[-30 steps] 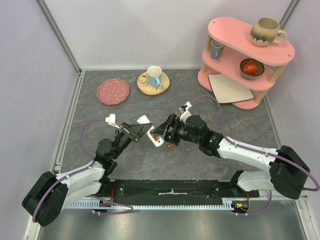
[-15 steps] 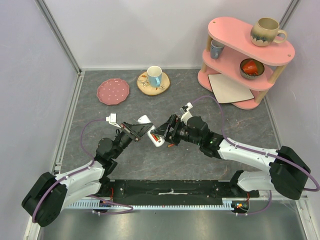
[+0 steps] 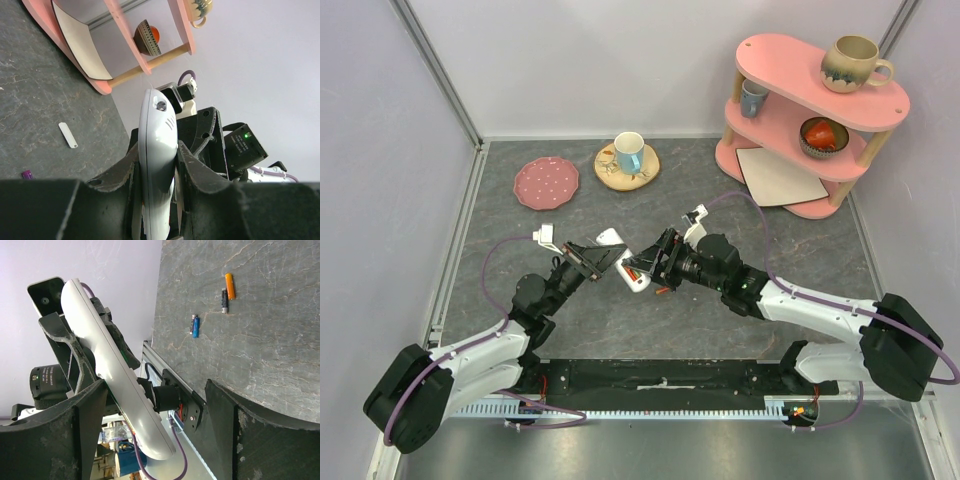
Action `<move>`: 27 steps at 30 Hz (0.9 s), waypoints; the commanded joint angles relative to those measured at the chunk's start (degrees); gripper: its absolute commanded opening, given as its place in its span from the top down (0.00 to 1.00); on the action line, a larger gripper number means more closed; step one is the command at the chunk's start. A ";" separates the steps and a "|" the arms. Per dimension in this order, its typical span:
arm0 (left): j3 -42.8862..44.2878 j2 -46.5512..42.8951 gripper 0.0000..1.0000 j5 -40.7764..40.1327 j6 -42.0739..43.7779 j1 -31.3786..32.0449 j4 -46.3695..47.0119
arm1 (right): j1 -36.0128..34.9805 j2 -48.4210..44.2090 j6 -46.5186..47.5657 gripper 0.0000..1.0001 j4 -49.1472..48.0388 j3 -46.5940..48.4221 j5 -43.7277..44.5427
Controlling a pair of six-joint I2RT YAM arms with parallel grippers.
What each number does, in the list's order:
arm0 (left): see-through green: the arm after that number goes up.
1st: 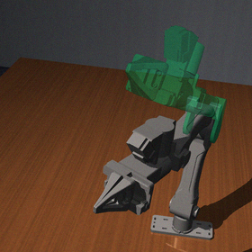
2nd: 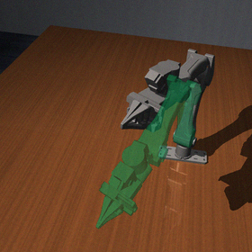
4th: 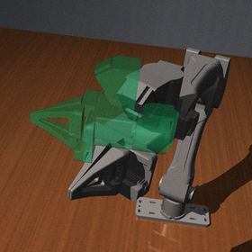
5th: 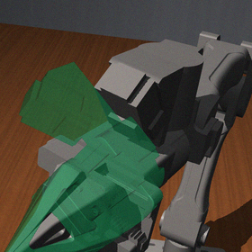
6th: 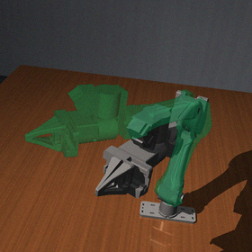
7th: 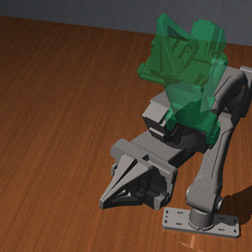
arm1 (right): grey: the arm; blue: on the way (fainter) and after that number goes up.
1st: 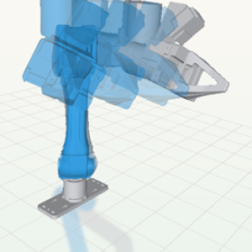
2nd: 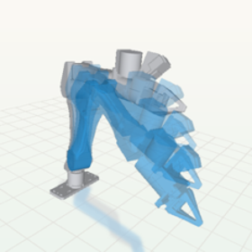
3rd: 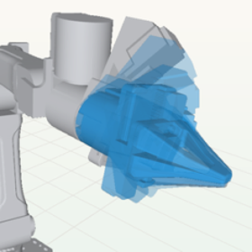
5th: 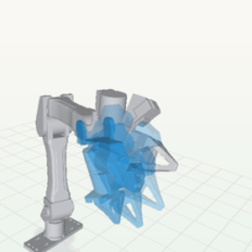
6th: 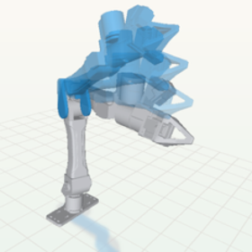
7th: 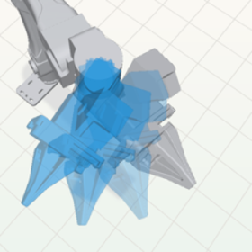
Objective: Load the batteries into the remote control
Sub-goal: Load the battery into the remote control.
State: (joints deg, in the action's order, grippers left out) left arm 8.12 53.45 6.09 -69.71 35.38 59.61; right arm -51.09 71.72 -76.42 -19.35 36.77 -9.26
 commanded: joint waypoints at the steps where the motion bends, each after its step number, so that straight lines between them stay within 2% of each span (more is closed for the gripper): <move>1: 4.71 -1.51 0.98 -2.31 -3.06 -0.31 8.32 | 0.03 -0.09 2.33 0.15 4.24 -2.41 -0.76; 9: 4.19 -0.81 0.98 -1.25 -3.06 -0.31 7.80 | 0.03 -0.27 3.03 0.14 4.06 -1.45 -0.94; 15: 2.96 -0.54 0.98 -0.81 -2.27 -0.31 5.08 | 0.03 -0.71 6.10 0.10 7.40 2.24 -0.32; 27: 2.34 1.74 0.98 0.86 -1.92 -0.31 3.14 | 0.03 -1.24 22.27 0.06 21.44 14.80 -0.41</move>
State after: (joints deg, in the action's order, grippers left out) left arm 8.64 54.28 6.48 -70.26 35.33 58.89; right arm -51.00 71.50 -62.37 -4.45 46.13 -9.19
